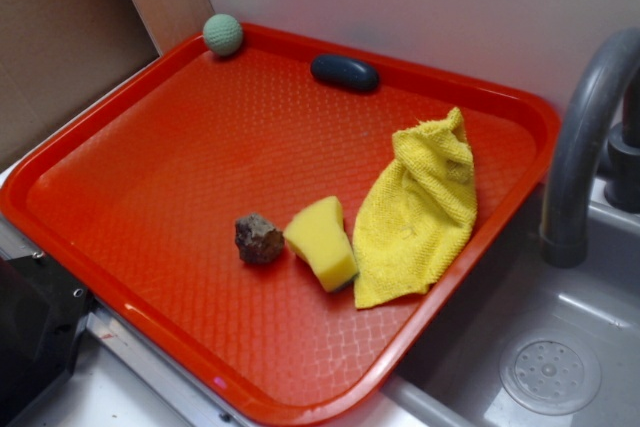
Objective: Grab the yellow cloth.
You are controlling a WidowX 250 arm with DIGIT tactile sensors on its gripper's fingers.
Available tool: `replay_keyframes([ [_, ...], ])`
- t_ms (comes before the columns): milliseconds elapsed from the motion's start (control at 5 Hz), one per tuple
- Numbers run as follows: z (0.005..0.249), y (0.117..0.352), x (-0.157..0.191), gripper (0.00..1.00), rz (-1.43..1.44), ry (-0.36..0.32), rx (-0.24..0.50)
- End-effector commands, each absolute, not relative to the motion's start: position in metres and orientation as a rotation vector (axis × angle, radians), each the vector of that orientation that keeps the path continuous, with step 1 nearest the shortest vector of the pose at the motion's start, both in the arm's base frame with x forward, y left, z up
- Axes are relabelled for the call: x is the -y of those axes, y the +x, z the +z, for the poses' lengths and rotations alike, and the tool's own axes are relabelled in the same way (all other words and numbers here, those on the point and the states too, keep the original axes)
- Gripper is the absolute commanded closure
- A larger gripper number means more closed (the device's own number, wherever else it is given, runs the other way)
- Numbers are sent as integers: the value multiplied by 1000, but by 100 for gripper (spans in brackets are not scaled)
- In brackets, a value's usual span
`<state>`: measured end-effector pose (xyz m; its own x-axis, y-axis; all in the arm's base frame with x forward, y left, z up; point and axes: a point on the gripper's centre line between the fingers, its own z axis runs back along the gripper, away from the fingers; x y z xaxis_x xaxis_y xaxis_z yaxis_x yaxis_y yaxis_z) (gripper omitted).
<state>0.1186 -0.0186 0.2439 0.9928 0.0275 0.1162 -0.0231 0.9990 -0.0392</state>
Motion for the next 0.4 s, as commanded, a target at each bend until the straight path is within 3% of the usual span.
replay_keyframes([
  [0, 244, 119, 19, 0, 25, -38, 117],
  [200, 215, 166, 32, 0, 82, -79, 79],
])
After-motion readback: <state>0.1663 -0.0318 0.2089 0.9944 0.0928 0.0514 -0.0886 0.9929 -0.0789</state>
